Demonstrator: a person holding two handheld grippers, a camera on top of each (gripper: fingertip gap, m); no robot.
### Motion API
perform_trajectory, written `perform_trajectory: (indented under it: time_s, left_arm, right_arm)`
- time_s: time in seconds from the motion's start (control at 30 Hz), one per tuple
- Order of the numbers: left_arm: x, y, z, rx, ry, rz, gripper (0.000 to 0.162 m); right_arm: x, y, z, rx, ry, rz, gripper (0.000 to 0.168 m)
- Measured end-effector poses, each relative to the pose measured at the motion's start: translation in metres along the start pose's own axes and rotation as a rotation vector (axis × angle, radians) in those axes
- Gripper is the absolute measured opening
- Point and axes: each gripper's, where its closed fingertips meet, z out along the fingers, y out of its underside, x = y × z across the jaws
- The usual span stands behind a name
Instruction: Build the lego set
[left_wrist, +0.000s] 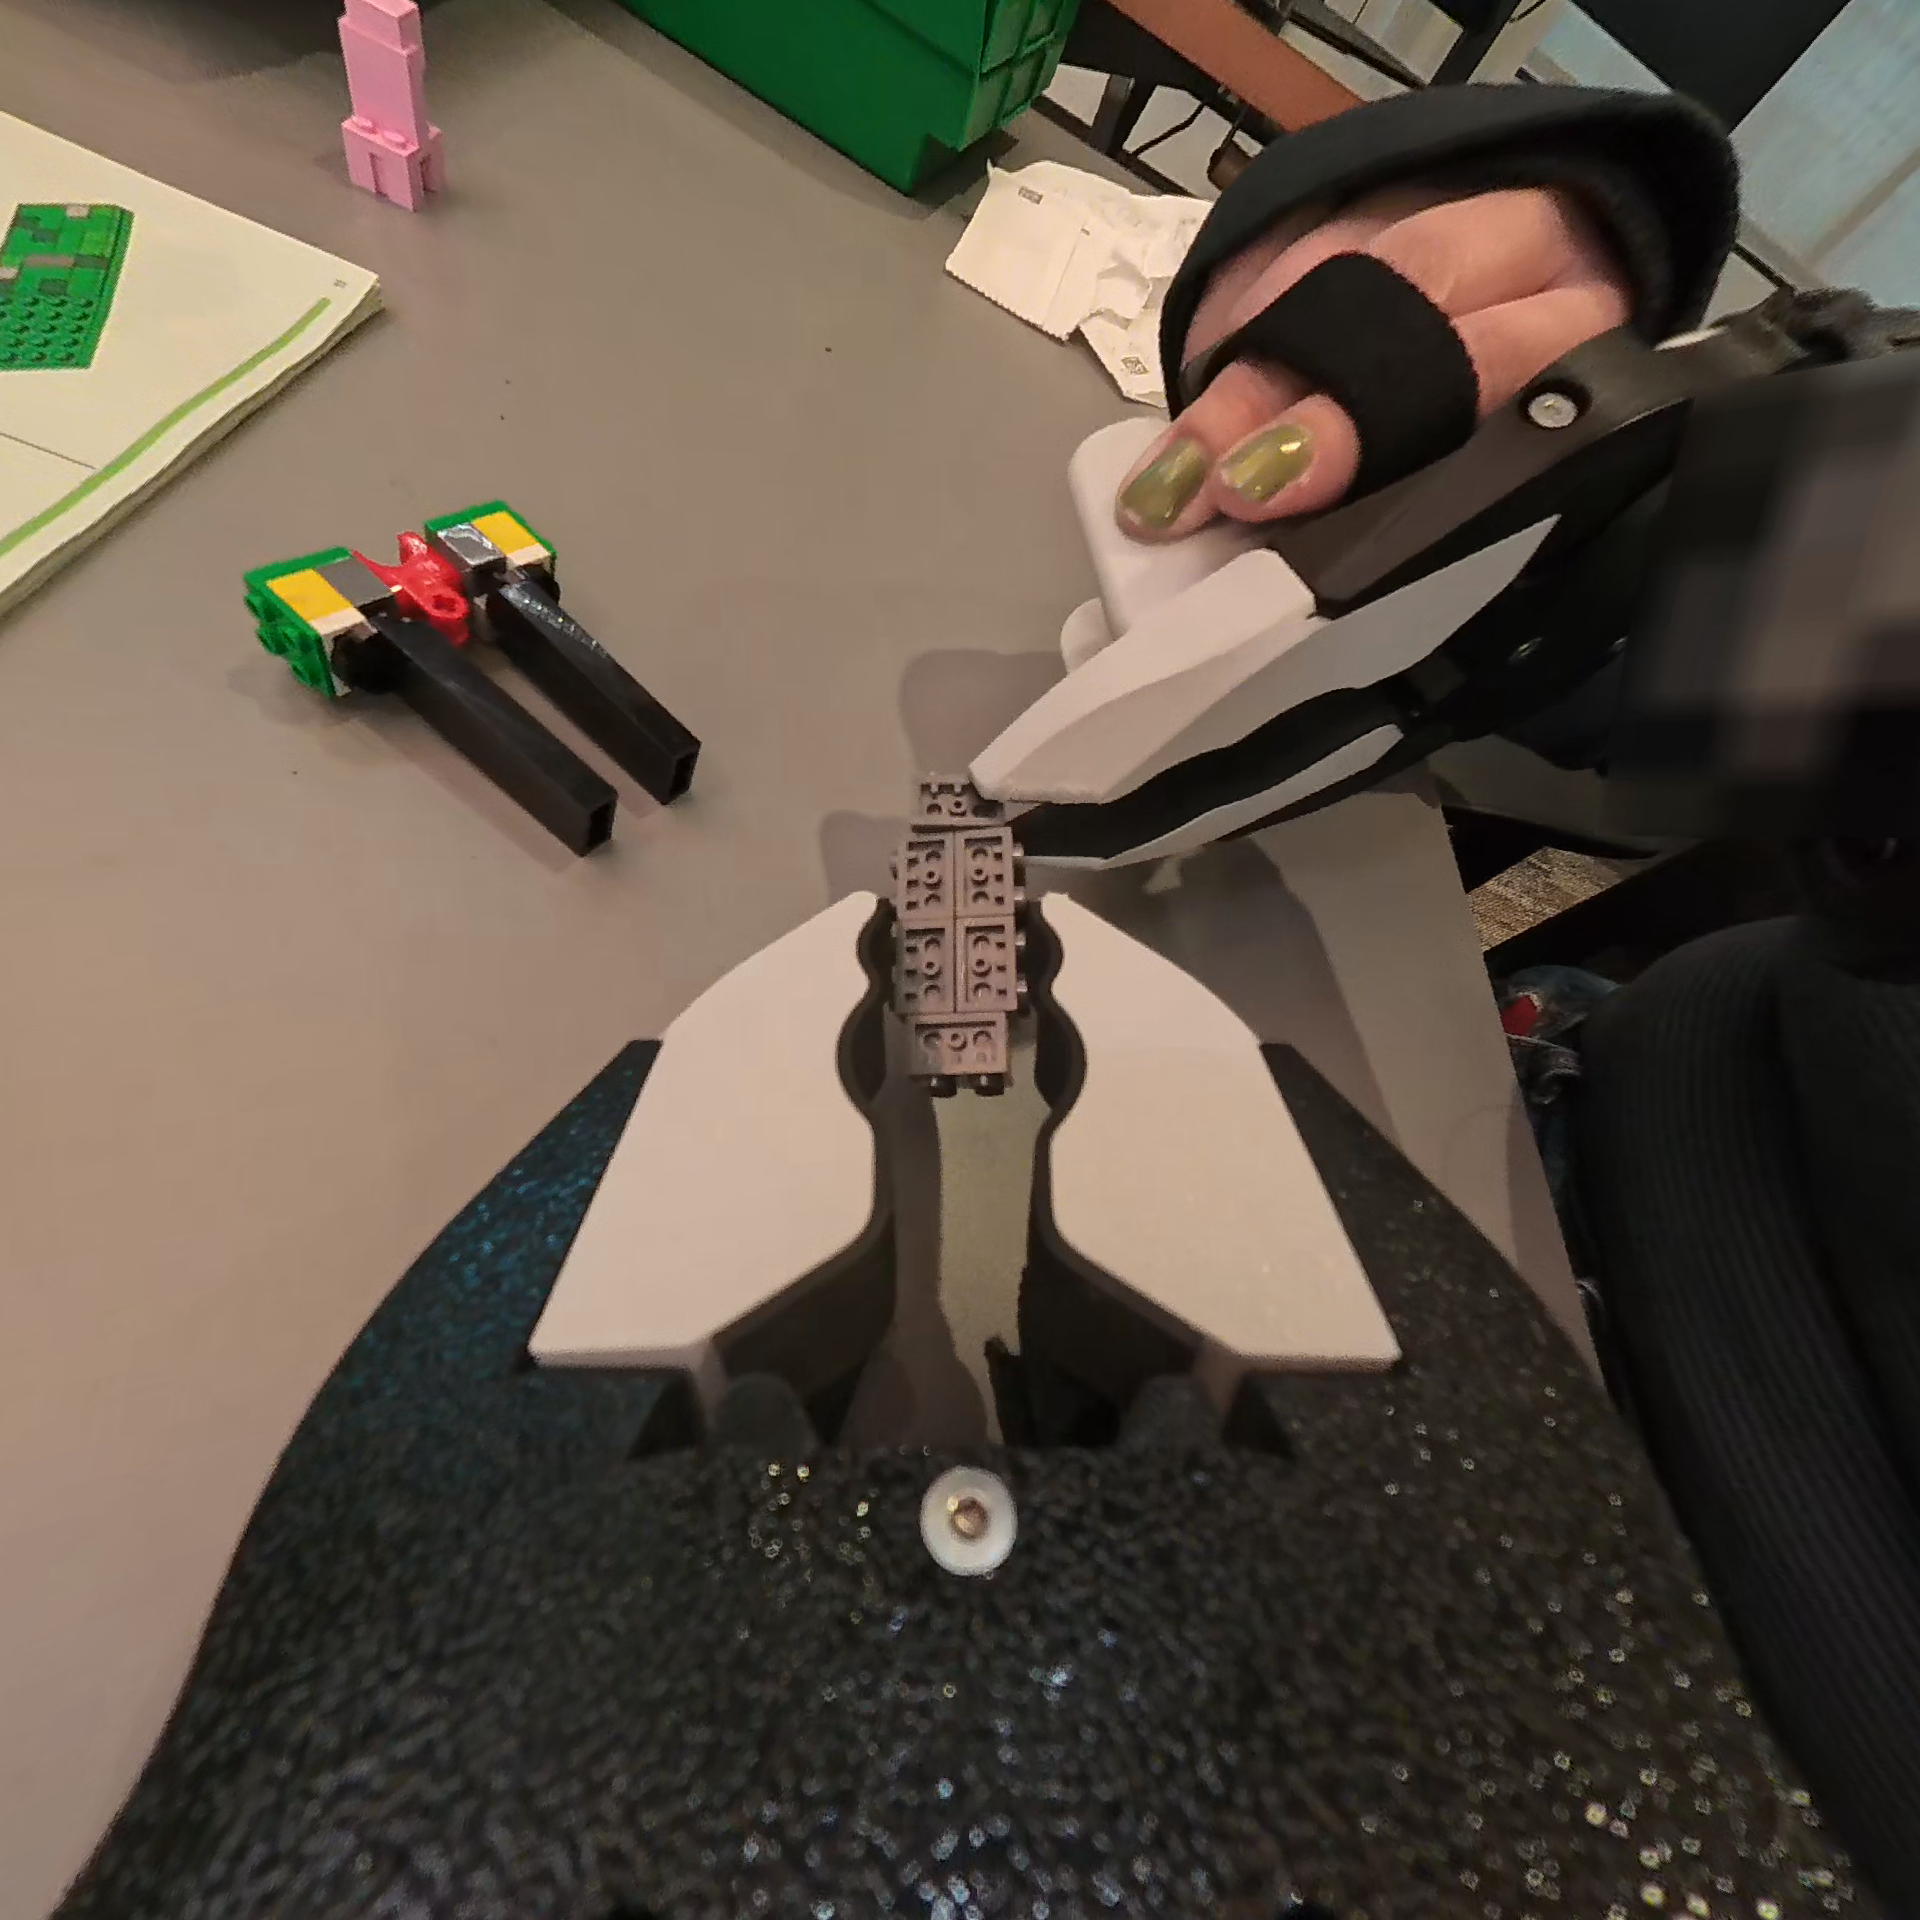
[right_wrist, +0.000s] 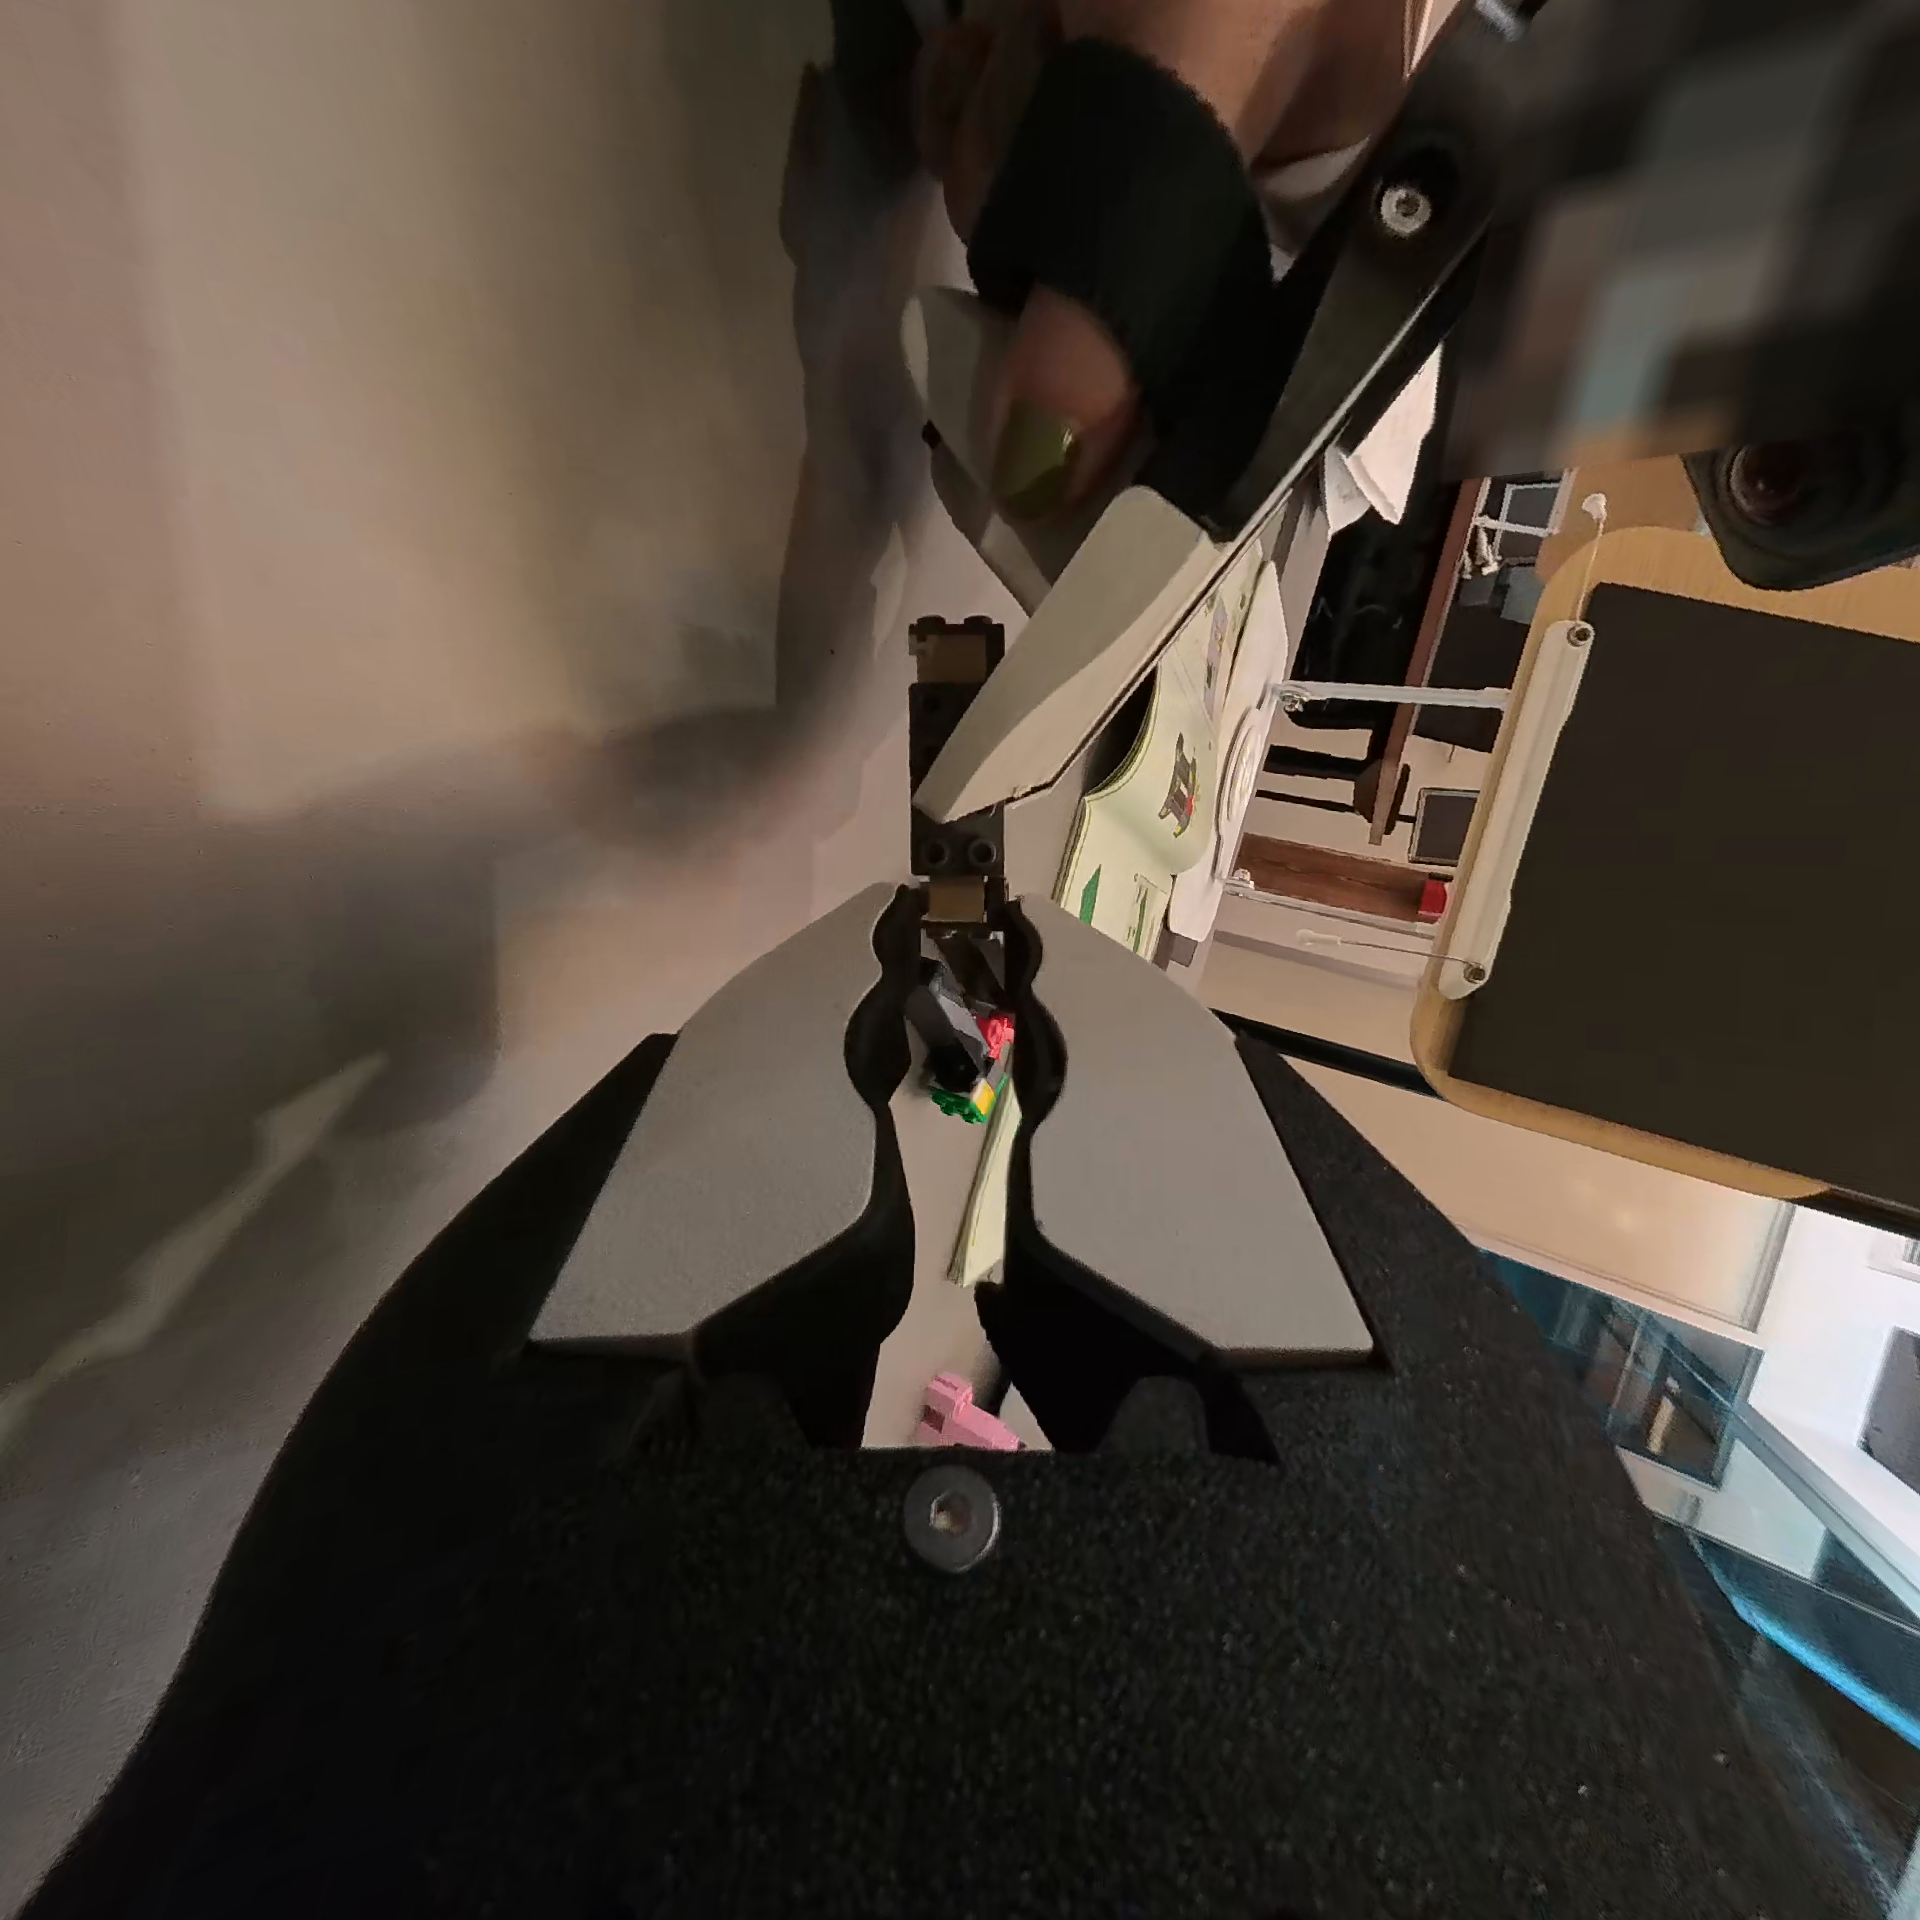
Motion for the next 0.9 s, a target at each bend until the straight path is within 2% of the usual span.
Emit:
perform_trajectory:
  time_s: [0.37,0.6,0.7,0.8,0.9]
  left_arm:
    - [0.003,0.002,0.002,-0.019,0.011,0.019,0.024]
    - [0.004,-0.001,0.000,0.000,0.031,0.010,0.024]
    - [0.008,-0.004,-0.004,0.033,0.068,0.001,0.024]
    - [0.019,-0.016,-0.012,0.124,0.183,0.005,0.024]
    - [0.047,-0.040,-0.037,0.335,0.454,-0.003,0.023]
  right_arm:
    - [-0.004,-0.002,-0.002,0.034,-0.081,0.042,0.014]
    - [-0.001,-0.004,-0.003,0.060,-0.063,0.106,0.015]
    - [0.008,-0.006,-0.006,0.095,-0.033,0.193,0.028]
    - [0.022,-0.009,-0.014,0.175,-0.003,0.334,0.035]
    - [0.050,-0.020,-0.032,0.376,0.045,0.585,0.036]
